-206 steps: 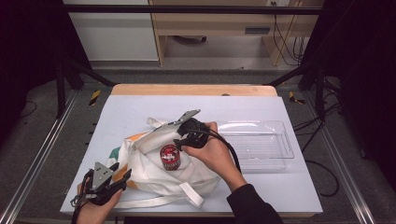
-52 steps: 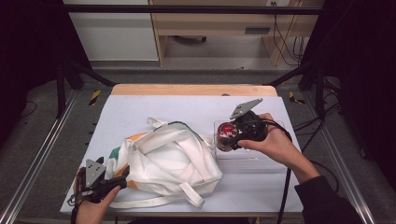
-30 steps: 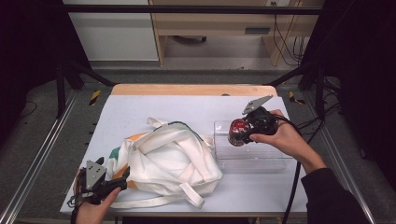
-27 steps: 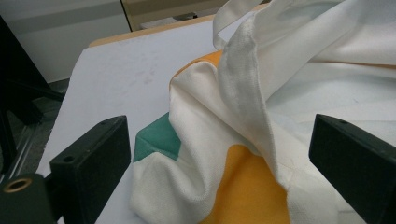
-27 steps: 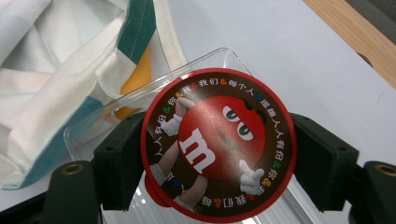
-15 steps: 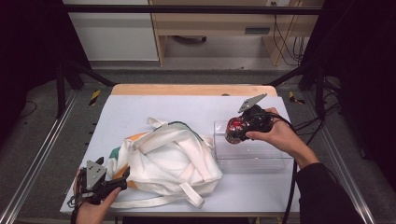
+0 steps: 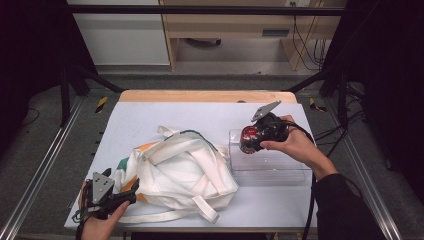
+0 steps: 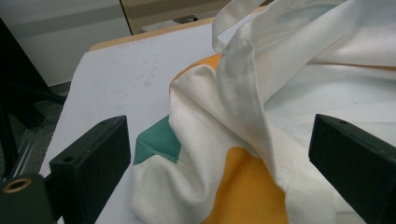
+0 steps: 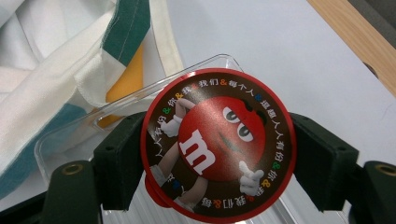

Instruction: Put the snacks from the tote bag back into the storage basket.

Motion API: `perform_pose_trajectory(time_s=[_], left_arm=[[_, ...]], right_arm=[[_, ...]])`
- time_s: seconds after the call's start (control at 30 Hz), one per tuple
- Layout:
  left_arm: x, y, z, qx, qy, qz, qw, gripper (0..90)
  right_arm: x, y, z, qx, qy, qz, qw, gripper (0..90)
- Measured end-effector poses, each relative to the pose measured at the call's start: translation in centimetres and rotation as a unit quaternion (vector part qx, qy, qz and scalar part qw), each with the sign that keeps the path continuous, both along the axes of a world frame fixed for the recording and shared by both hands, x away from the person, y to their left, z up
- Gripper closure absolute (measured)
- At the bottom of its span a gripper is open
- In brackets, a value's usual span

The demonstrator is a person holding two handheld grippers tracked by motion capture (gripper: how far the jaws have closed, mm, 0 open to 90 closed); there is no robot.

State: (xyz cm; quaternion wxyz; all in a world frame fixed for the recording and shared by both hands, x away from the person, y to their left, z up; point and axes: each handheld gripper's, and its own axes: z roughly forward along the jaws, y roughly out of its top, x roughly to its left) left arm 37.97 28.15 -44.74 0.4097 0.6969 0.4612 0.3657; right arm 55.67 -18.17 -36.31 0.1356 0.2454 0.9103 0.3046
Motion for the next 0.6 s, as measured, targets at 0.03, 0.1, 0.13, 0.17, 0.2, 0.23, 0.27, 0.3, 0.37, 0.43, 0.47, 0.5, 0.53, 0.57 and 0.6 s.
perform_pose_trajectory(time_s=[0.03,0.1,0.13,0.17,0.2,0.23,0.27,0.3,0.37,0.43,0.47,0.5,0.53,0.57,0.6], left_arm=[[0.0,0.0,0.0,-0.001,0.0,-0.001,1.0,5.6],[0.0,0.0,0.0,-0.001,0.0,-0.001,1.0,5.6],[0.0,0.0,0.0,0.0,0.0,-0.001,1.0,5.6],[0.0,0.0,0.0,0.0,0.0,-0.001,1.0,5.6],[0.0,0.0,0.0,-0.001,0.0,-0.001,1.0,5.6],[0.0,0.0,0.0,-0.001,-0.001,-0.001,1.0,5.6],[0.0,0.0,0.0,-0.001,-0.001,-0.001,1.0,5.6],[0.0,0.0,0.0,0.0,-0.001,-0.001,1.0,5.6],[0.0,0.0,0.0,0.0,0.0,-0.001,1.0,5.6],[0.0,0.0,0.0,0.0,0.0,-0.001,1.0,5.6],[0.0,0.0,0.0,0.0,0.0,-0.001,1.0,5.6],[0.0,0.1,0.0,0.0,0.0,-0.001,1.0,5.6],[0.0,0.1,0.0,0.0,0.0,-0.001,1.0,5.6],[0.0,0.0,0.0,0.0,0.0,-0.002,1.0,5.7],[0.0,0.0,0.0,0.0,0.0,-0.002,1.0,5.6]], right_arm=[[0.0,0.2,-0.1,-0.001,0.001,0.0,1.0,25.9],[0.1,0.5,-0.3,-0.005,0.001,0.003,1.0,26.0],[0.2,0.7,-0.5,-0.006,0.001,0.006,1.0,25.9],[0.2,1.0,-0.6,-0.009,0.003,0.008,0.9999,25.9],[0.2,1.1,-0.7,-0.01,0.003,0.009,0.9999,26.0],[0.2,1.4,-0.8,-0.013,0.002,0.01,0.9999,25.9],[0.3,1.6,-1.0,-0.013,0.003,0.012,0.9998,25.9],[0.3,1.7,-1.0,-0.015,0.001,0.016,0.9998,25.9],[0.4,2.0,-1.2,-0.014,0.004,0.013,0.9998,26.0],[0.4,2.3,-1.4,-0.016,0.005,0.014,0.9998,26.0],[0.4,2.4,-1.5,-0.017,0.007,0.015,0.9997,25.9],[0.4,2.5,-1.6,-0.017,0.007,0.014,0.9997,26.0],[0.4,2.5,-1.6,-0.019,0.007,0.017,0.9997,25.9],[0.4,2.6,-1.8,-0.018,0.008,0.014,0.9997,26.0],[0.4,2.6,-1.8,-0.019,0.008,0.017,0.9997,26.0]])
